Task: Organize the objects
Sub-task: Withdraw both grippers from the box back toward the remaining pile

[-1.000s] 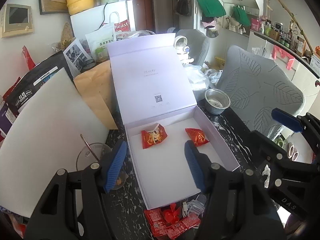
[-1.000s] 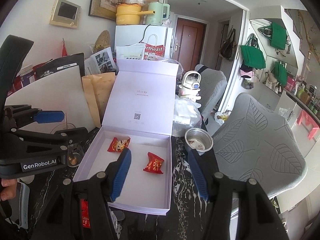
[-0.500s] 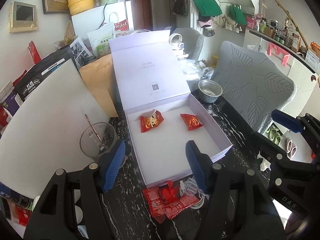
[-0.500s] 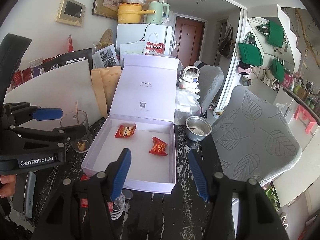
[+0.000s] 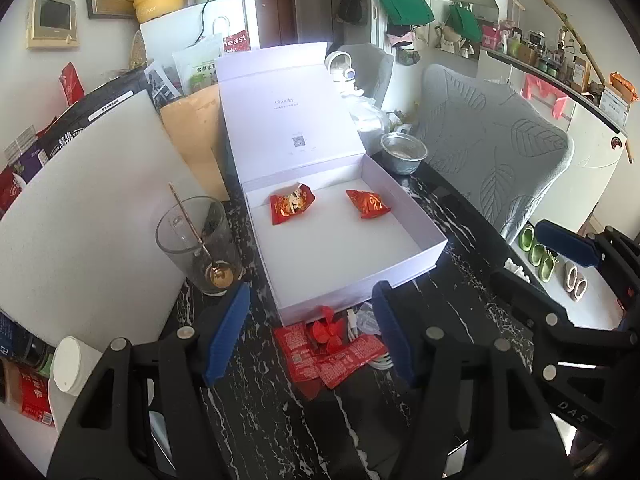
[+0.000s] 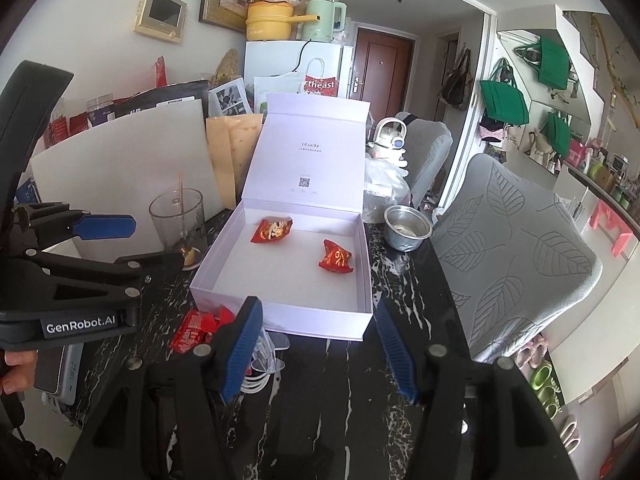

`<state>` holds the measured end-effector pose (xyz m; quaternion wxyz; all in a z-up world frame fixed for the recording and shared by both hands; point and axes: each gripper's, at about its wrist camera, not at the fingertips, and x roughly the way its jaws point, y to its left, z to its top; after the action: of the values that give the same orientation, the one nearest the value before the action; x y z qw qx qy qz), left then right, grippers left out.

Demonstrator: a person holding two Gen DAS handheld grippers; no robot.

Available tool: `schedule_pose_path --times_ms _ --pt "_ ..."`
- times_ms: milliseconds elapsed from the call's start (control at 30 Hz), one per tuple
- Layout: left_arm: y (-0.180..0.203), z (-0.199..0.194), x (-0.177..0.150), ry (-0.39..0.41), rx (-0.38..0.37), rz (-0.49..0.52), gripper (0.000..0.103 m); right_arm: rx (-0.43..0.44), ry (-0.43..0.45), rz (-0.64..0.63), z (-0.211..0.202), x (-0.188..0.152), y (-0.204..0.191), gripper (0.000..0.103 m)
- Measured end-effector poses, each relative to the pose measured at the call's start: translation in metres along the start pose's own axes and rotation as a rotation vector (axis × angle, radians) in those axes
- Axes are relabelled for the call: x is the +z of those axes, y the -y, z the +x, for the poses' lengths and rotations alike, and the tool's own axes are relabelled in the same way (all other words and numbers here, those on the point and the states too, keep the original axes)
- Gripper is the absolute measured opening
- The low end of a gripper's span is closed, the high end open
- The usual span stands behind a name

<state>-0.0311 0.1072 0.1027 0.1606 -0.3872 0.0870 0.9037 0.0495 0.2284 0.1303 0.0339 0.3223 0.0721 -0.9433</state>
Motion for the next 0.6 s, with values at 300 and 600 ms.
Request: schedule_pose_path --times_ms 300,600 --pt "-0.01 0.012 -0.027 -0.052 -0.005 -0.027 0.063 0.048 -0.025 0.012 0.006 -0.027 -0.013 0.06" --pt "-0.023 0.04 -0.047 -0.112 -0.028 -0.068 0.063 0.082 -0.082 0.026 0.032 -0.052 -0.02 0.06"
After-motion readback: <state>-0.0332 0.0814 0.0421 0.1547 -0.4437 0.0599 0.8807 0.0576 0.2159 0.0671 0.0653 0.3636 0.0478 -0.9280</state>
